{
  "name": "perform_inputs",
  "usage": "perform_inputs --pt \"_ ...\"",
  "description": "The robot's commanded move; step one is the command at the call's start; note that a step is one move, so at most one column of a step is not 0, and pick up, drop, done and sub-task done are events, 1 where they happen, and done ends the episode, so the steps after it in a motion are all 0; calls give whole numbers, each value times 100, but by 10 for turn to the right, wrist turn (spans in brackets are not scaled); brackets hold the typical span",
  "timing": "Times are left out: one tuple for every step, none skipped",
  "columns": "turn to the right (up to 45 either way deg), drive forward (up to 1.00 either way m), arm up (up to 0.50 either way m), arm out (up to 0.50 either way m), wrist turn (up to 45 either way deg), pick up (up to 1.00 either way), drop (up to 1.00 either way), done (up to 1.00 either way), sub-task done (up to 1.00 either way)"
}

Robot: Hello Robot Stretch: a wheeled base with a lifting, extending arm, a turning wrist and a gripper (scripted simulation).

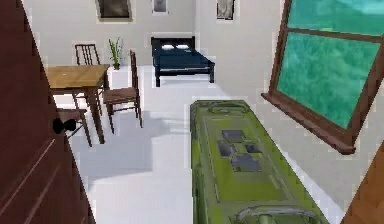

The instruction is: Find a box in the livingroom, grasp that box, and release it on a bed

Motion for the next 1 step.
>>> perform_inputs --pt "-60 0 0 0 0 0 0 0 0"
